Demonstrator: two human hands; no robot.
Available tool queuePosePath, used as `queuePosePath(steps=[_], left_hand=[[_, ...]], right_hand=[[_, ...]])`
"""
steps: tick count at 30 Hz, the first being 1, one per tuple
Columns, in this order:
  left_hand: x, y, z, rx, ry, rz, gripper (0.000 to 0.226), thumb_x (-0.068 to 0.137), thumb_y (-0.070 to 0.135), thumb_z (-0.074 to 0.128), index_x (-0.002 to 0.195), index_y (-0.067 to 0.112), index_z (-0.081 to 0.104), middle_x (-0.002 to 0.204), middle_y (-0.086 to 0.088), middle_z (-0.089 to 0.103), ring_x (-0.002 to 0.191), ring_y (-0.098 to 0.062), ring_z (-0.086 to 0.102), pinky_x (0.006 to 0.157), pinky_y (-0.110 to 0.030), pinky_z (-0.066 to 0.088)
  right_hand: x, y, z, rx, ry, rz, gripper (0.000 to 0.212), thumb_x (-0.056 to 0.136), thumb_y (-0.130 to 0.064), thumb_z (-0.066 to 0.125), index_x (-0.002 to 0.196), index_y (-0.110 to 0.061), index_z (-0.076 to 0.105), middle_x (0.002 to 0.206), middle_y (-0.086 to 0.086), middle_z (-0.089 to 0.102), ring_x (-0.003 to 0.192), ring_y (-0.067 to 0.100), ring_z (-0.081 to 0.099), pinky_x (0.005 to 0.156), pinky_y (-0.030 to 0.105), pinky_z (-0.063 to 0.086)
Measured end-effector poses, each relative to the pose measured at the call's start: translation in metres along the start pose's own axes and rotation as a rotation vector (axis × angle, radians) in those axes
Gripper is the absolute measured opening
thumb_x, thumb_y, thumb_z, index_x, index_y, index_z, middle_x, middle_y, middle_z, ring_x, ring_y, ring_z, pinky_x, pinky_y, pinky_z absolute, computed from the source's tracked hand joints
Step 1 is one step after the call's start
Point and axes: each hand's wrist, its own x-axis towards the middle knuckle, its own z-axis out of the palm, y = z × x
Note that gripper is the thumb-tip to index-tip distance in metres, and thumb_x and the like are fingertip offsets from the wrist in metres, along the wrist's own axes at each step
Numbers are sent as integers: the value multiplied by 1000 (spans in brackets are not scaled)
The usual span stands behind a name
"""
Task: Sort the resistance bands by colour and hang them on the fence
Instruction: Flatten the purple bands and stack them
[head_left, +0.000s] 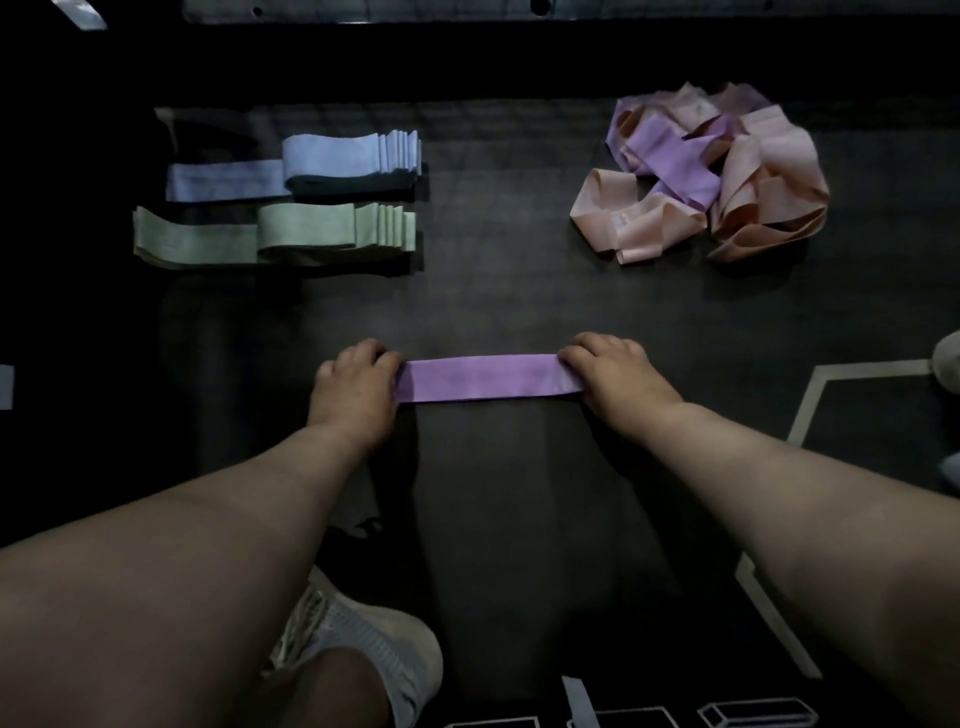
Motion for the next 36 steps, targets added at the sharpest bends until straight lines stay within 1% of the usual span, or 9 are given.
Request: queuePosePath(steps=[3,6,9,11,15,19,27,30,36], left_hand=[[0,-2,-2,-19,-22,-8,50,87,30,62,136,27,51,138,-5,44,128,-28,43,103,-39,36],[-6,1,-1,-144,30,-137,50,83,33,63,132,23,53,138,-8,43,129,-30,41,105,-41,36],[-5,9,-4,-432,120,-536,49,88,25,58,134,14,49,141,-16,37,131,-37,36,108,-44,33],[-2,10,-4,-529,103,-658,44,91,21,55,133,10,48,140,-20,38,129,-40,38,107,-45,33],[-6,2,6,-502,22,-586,34,93,13,52,127,11,55,133,-23,43,120,-45,47,106,-45,39],[-6,2,5,-507,36,-578,35,91,12,55,126,10,58,126,-24,47,113,-46,52,102,-47,44],[9,38,-23,-382,165,-480,51,79,17,65,129,10,56,133,-20,42,123,-40,39,106,-45,32],[27,68,-38,-422,150,-351,48,82,17,63,130,14,58,136,-16,44,125,-38,40,107,-42,30],[67,142,-68,-596,34,-207,44,88,19,58,131,22,58,138,-10,49,131,-29,42,109,-35,31]], right_hand=[[-3,0,1,60,-4,13,62,84,-22,68,142,-20,44,147,6,35,136,27,34,111,35,23],[-11,-6,9,277,70,279,75,79,-39,75,141,-16,41,144,10,31,132,29,34,112,38,27],[-7,-9,17,613,217,608,50,88,-30,68,126,-5,49,131,18,44,118,34,50,103,34,38],[-3,-8,18,724,216,663,37,90,-25,66,117,-4,53,122,17,56,106,30,59,92,31,44],[-4,-10,17,710,148,642,21,91,-18,64,108,-11,54,107,10,62,95,23,60,81,25,42],[-5,-9,21,707,164,637,19,89,-19,67,100,-15,52,104,12,64,94,26,62,81,27,45],[31,25,-27,515,380,720,35,94,-19,58,126,-7,53,136,20,40,123,40,43,105,38,34],[55,51,-59,389,456,622,47,91,-17,60,136,-7,49,145,19,32,132,40,34,111,38,28],[102,91,-98,281,295,533,41,94,-20,52,135,-18,55,156,15,25,143,34,26,118,31,22]])
